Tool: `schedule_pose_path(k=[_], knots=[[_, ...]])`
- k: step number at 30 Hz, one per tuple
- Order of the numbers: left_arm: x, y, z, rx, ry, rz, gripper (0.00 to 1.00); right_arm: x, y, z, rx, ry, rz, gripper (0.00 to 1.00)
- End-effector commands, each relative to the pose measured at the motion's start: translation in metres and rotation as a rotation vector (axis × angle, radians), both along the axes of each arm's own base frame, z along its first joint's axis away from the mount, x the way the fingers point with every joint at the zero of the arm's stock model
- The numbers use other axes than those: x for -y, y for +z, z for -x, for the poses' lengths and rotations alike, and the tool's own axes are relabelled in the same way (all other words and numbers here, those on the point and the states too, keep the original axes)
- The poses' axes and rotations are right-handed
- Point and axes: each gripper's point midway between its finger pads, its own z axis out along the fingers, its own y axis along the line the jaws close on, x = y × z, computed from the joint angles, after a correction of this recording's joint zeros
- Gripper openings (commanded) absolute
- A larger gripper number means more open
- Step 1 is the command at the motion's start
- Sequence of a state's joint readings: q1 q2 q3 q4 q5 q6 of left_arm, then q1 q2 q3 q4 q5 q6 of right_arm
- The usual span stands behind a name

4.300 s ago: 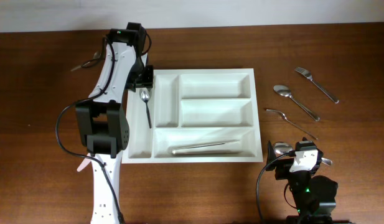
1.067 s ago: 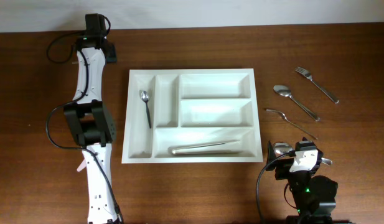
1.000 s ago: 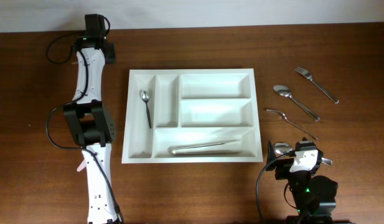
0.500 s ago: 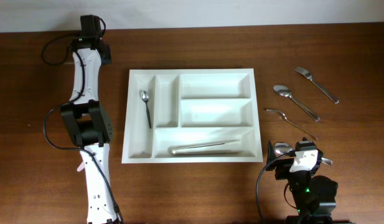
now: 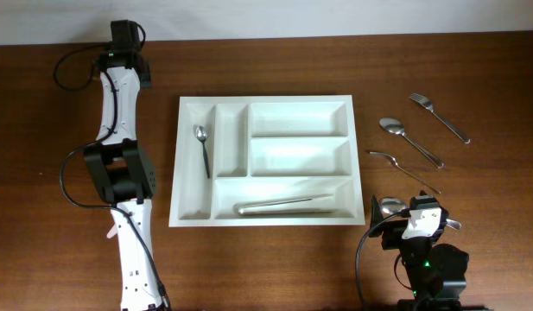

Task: Pack container
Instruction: 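Grasp the teaspoon handle with the left gripper and lift, then carry the teaspoon over the tray's narrow left compartment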

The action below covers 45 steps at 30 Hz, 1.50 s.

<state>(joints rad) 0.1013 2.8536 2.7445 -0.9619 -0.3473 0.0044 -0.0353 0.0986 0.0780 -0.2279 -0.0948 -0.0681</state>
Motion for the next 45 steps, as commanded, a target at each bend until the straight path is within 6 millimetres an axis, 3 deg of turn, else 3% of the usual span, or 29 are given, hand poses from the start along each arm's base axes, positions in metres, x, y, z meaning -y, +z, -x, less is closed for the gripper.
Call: schedule_pose_path(k=[1,4,11,14,17,23,28,32,39,45], knots=[[0.011,-0.004,0.004,-0.025,-0.024,0.061,0.02,-0.004,-0.002,0.0,0.003,0.017,0.0,0.99],[0.012,0.018,0.004,-0.006,-0.026,0.058,0.02,-0.004,-0.002,0.0,0.003,0.017,0.0,0.99],[0.015,0.103,0.008,0.103,-0.033,0.047,0.02,-0.004,-0.002,0.0,0.003,0.017,0.0,0.99],[0.022,0.127,0.014,0.12,-0.044,0.046,0.02,-0.004,-0.002,0.0,0.003,0.017,0.0,0.99],[0.034,0.132,0.026,0.082,-0.062,0.059,0.02,-0.004,-0.002,0.0,0.003,0.017,0.0,0.99],[0.068,0.121,0.064,-0.097,-0.121,0.078,0.02,-0.004,-0.002,0.0,0.003,0.017,0.0,0.99],[0.103,0.131,0.086,-0.188,-0.231,0.057,0.02,-0.004,-0.002,0.0,0.003,0.017,0.0,0.99],[0.129,0.154,0.095,-0.178,-0.305,0.057,0.02,-0.004,-0.002,0.0,0.003,0.017,0.0,0.99],[0.173,0.21,0.107,-0.089,-0.494,0.062,0.02,-0.004,-0.002,0.0,0.003,0.017,0.0,0.99],[0.2,0.241,0.119,-0.038,-0.641,0.095,0.02,-0.004,-0.002,0.0,0.003,0.017,0.0,0.99]])
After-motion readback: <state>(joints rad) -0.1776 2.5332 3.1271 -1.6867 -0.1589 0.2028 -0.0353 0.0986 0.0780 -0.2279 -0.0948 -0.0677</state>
